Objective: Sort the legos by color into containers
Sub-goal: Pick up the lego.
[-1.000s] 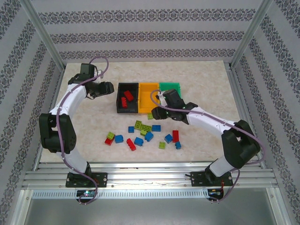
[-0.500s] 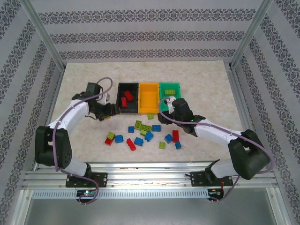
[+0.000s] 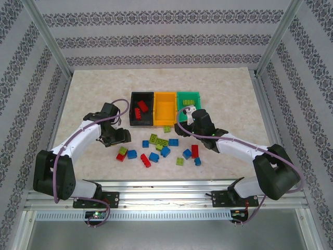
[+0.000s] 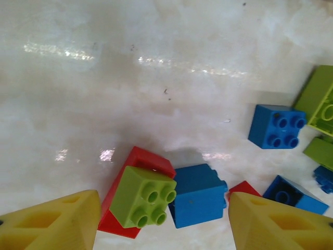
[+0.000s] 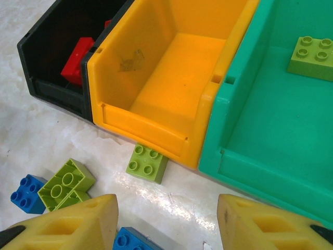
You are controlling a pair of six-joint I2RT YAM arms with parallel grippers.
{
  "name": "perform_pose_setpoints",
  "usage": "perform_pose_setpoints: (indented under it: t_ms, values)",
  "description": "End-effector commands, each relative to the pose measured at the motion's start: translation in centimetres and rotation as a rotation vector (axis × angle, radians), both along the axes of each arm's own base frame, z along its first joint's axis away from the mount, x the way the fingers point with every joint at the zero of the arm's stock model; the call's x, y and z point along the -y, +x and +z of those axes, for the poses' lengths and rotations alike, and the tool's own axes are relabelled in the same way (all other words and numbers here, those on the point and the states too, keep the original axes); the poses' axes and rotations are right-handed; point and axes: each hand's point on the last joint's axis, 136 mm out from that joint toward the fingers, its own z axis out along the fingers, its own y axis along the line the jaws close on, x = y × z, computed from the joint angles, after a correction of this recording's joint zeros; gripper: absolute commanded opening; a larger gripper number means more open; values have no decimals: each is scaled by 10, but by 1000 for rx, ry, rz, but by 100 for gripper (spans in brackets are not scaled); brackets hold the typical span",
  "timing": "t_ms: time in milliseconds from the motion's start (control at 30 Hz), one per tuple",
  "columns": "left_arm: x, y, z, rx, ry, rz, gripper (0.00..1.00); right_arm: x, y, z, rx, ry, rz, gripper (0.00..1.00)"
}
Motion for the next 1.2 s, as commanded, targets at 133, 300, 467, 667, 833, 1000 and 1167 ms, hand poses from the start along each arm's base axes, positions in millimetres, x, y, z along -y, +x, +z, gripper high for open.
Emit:
perform_pose_setpoints:
  t_ms: [133,300,467,667,833,1000,1167]
  values:
    - [2,-14,-22,-87,82,-29,66,1,0,5,16,26,-9,54]
    - [-1,-21,-35,-156,134,-49,65,4,0,5,17,19,-16,54]
    - [-3,-25,-37,-163,163,-66,60,6,2,2,15,5,-26,54]
    - [4,-29,-38,-152,139,-69,49,6,3,0,8,0,-28,54]
    - [3,-39,-43,-168,153,-76,49,9,3,1,19,-4,-36,54]
    - [1,-39,-39,-150,158,-72,42,9,3,3,24,7,-36,54]
    - [4,-29,-24,-106,149,-72,35,9,3,4,19,10,-35,54]
